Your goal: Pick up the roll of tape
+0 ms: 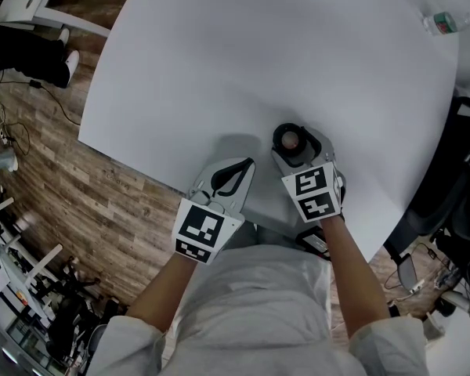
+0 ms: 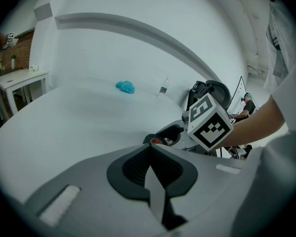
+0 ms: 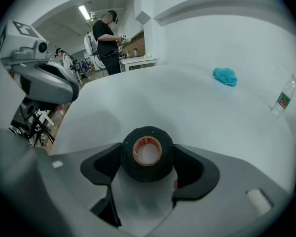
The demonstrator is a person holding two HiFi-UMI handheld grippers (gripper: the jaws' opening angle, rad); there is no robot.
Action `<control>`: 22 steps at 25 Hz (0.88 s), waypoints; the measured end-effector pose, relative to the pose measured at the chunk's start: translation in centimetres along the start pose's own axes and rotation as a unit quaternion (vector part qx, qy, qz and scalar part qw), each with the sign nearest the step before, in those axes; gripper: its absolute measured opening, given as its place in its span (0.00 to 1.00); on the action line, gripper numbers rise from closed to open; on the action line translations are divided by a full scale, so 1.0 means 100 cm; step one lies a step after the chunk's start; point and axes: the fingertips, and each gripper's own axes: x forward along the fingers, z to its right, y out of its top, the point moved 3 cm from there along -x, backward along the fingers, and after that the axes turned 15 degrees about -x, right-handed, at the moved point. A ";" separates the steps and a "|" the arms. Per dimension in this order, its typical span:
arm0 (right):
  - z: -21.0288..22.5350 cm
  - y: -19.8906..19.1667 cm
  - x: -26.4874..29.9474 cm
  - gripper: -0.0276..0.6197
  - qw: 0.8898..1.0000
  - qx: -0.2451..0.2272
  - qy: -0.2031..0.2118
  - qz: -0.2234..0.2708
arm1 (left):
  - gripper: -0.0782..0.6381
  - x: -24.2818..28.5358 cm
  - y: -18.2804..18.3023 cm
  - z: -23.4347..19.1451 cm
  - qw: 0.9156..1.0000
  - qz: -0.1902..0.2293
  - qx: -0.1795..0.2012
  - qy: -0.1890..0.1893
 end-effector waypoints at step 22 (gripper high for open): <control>0.000 0.001 -0.042 0.56 0.999 0.028 -0.006 0.033 | 0.14 -0.010 0.008 0.025 1.000 0.018 0.023 -0.005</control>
